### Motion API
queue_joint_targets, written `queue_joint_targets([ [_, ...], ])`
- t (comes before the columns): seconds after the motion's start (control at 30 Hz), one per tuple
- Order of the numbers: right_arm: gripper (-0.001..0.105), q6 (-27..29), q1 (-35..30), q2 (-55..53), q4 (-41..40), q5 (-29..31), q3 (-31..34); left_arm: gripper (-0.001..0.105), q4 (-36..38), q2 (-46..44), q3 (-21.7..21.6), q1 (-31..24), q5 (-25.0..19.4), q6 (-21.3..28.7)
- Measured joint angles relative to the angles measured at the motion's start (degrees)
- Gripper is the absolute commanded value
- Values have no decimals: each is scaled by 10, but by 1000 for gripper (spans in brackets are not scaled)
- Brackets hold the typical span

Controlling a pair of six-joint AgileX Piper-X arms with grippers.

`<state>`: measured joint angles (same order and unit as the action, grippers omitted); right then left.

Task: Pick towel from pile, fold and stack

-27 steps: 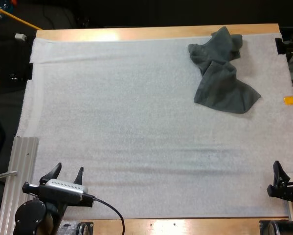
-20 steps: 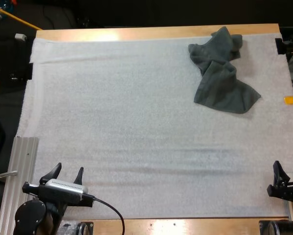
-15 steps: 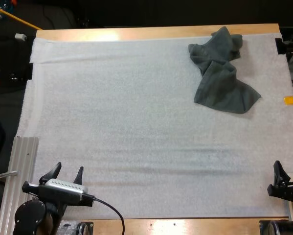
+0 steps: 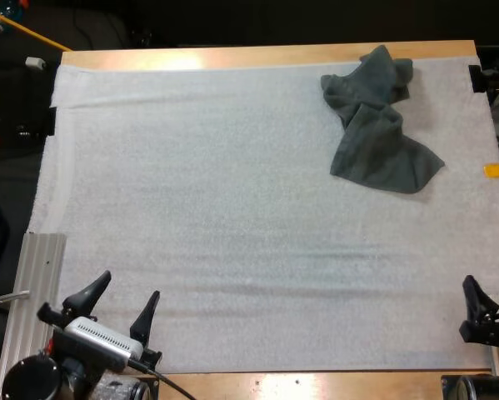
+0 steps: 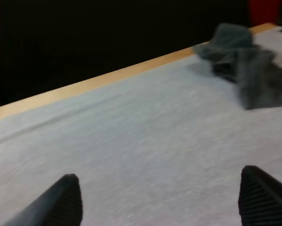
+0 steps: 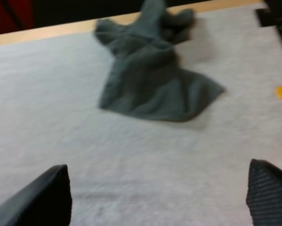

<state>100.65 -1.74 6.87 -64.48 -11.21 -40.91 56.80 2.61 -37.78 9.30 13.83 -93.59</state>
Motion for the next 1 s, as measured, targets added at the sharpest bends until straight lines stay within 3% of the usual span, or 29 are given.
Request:
queue_joint_targets([
  [0.4, 74, -4, 0, 93, -42, -180, -109, 66, 0, 103, -67, 126, 48, -3],
  [0.73, 74, -45, 0, 223, 26, -187, -135, 66, -1, 158, -80, 151, 49, -3],
  [1.0, 74, -83, 0, 359, 101, -111, -136, 66, -1, 165, -80, 151, 49, -3],
])
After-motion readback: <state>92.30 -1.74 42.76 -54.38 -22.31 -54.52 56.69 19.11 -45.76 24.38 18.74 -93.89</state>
